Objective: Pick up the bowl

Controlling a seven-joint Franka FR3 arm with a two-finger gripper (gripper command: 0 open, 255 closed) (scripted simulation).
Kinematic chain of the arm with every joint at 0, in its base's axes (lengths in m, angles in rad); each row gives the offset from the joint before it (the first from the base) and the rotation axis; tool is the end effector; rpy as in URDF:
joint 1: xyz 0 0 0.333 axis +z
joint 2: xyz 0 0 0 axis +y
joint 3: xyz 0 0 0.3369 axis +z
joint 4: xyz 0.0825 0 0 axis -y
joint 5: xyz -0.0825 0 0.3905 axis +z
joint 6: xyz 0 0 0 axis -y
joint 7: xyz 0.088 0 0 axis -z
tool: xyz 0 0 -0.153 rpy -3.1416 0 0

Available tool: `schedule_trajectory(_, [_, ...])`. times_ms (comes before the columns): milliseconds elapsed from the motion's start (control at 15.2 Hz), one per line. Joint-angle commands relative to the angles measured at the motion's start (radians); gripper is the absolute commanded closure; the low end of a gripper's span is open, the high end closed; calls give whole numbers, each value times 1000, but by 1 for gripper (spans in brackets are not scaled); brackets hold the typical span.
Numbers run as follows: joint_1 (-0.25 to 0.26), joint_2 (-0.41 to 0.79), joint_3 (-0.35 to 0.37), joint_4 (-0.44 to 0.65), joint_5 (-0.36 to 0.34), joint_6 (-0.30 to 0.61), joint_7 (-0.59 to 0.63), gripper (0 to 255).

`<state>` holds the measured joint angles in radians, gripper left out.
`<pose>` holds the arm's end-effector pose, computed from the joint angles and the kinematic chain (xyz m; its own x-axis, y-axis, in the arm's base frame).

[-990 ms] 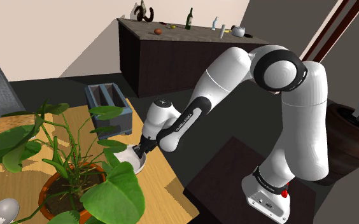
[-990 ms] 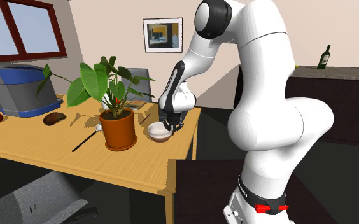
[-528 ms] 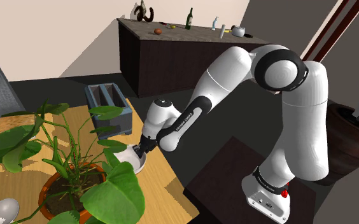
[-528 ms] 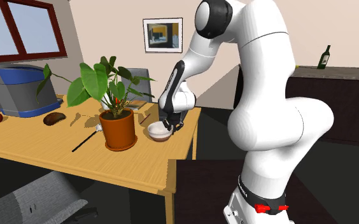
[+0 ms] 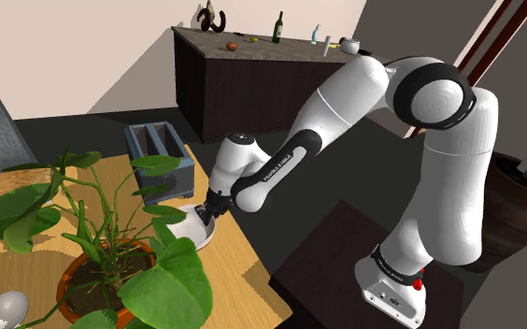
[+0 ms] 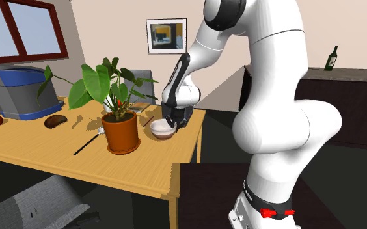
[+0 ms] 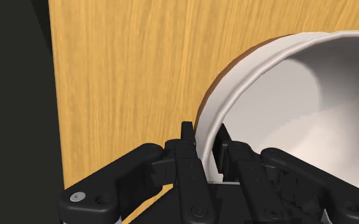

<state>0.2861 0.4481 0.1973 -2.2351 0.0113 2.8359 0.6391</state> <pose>0.5108 0.2724 0.1544 0.9778 -0.1964 0.0732 -0.1822 -0.9691 -0.1665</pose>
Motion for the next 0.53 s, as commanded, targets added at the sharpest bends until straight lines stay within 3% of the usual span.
schedule_trajectory(0, [-6, -26, 6, -5, 6, -21, -4, 255])
schedule_trajectory(462, [-17, -90, 19, -11, 20, -78, -9, 255])
